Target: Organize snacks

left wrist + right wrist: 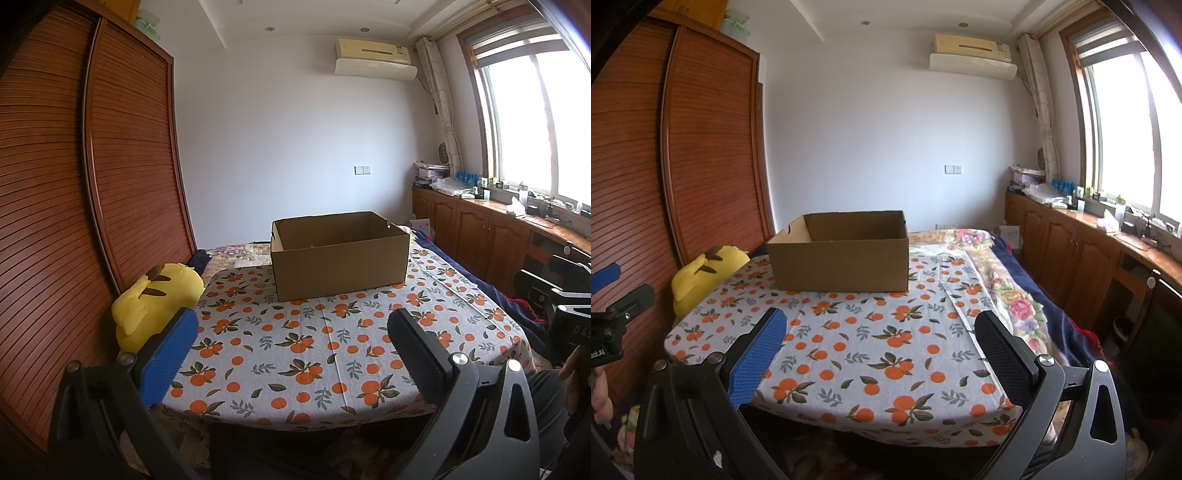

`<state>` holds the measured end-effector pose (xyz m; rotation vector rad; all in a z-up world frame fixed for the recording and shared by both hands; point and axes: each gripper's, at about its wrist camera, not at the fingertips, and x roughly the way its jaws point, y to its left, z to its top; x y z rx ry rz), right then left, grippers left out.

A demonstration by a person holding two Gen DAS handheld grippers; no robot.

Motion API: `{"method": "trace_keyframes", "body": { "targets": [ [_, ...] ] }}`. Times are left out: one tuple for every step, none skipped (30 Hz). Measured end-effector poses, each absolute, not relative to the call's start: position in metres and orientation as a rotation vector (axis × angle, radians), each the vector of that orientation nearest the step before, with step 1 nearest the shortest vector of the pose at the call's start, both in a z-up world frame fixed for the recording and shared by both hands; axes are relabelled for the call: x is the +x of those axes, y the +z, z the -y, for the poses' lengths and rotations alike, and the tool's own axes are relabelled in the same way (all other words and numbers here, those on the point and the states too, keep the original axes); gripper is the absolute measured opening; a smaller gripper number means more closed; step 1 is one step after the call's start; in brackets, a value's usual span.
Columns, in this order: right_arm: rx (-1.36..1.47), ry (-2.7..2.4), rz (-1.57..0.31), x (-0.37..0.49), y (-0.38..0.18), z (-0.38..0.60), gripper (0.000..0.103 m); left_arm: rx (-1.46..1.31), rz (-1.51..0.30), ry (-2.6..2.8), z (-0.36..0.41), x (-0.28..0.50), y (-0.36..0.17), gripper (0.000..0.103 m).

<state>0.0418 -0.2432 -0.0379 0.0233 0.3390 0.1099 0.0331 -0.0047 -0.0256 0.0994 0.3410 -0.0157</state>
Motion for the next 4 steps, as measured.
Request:
{"method": "trace_keyframes", "body": {
  "targets": [
    [0.025, 0.11, -0.338, 0.0419, -0.0379, 0.2432, 0.103, 0.099, -0.341, -0.017, 0.0047, 0.0331, -0.0257, 0.103],
    [0.025, 0.11, -0.337, 0.0424, -0.0374, 0.243, 0.103, 0.098, -0.341, -0.017, 0.0044, 0.0335, -0.0256, 0.103],
    [0.026, 0.11, -0.339, 0.042, -0.0379, 0.2431, 0.103, 0.1, -0.341, -0.016, 0.0048, 0.0331, -0.0258, 0.103],
    [0.025, 0.11, -0.339, 0.0419, -0.038, 0.243, 0.103, 0.1, -0.341, -0.016, 0.0047, 0.0332, -0.0258, 0.103]
  ]
}}
